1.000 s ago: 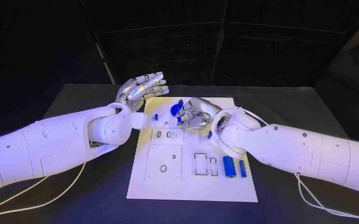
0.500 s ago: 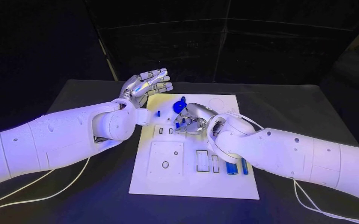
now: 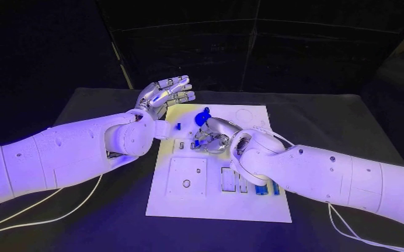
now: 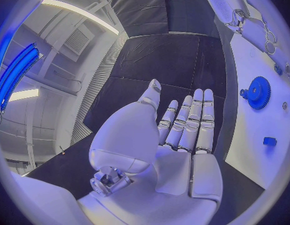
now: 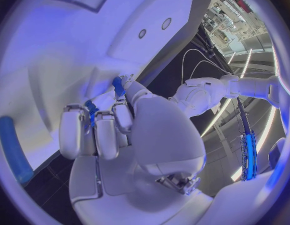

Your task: Assemble the parts on the task board

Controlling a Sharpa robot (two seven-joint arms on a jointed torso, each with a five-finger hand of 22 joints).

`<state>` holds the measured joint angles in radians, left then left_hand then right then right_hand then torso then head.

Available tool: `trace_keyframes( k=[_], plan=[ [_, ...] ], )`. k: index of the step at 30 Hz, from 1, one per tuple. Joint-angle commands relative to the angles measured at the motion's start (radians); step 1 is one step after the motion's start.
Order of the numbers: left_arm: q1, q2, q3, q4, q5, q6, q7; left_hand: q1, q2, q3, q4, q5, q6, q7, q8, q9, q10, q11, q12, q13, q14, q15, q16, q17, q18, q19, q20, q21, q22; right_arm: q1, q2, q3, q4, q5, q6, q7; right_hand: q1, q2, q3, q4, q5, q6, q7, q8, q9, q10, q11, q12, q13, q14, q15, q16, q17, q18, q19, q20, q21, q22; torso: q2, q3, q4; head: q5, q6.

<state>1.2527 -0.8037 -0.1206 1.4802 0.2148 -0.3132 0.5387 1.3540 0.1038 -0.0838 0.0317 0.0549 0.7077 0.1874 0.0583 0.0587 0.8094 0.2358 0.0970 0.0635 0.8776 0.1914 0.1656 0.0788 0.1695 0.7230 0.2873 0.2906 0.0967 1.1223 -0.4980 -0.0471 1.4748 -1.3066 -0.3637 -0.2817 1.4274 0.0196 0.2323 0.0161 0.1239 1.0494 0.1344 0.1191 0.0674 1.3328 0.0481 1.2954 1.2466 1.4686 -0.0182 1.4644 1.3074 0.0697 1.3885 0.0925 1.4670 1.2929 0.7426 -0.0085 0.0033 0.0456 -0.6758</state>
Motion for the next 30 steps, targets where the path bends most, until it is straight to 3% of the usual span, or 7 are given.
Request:
trace_keyframes(
  k=[1,30],
  plan=[
    [0.002,0.001,0.001,0.000,-0.002,0.015,0.002,0.001,0.003,-0.002,-0.005,0.003,-0.005,0.092,0.002,0.000,0.004,-0.001,0.004,0.000,0.005,0.001,0.001,-0.002,0.001,0.008,0.000,-0.001,-0.001,0.000,0.001,0.000,0.003,-0.002,0.015,-0.007,-0.004,0.006,0.005,-0.001,0.005,0.008,0.000,0.007,0.002,0.000,0.002,-0.007,-0.001,0.056,-0.004,0.000,0.033,-0.010,0.001,-0.002,0.004,-0.001,0.000,-0.0006,0.0012,-0.001,-0.001],
    [0.002,0.001,0.001,0.001,-0.002,0.017,0.000,0.001,0.003,-0.002,-0.005,0.003,-0.005,0.092,0.002,0.000,0.004,-0.001,0.004,0.000,0.005,0.001,0.001,-0.002,0.001,0.008,0.000,-0.001,-0.001,-0.007,0.001,0.000,-0.005,-0.040,0.036,-0.086,-0.024,-0.011,0.017,-0.002,0.020,0.005,0.001,0.006,0.002,-0.003,0.002,-0.010,-0.003,0.056,-0.004,-0.003,0.029,-0.008,-0.003,-0.002,0.001,-0.007,0.000,-0.0009,0.0009,0.001,-0.013]
  ],
)
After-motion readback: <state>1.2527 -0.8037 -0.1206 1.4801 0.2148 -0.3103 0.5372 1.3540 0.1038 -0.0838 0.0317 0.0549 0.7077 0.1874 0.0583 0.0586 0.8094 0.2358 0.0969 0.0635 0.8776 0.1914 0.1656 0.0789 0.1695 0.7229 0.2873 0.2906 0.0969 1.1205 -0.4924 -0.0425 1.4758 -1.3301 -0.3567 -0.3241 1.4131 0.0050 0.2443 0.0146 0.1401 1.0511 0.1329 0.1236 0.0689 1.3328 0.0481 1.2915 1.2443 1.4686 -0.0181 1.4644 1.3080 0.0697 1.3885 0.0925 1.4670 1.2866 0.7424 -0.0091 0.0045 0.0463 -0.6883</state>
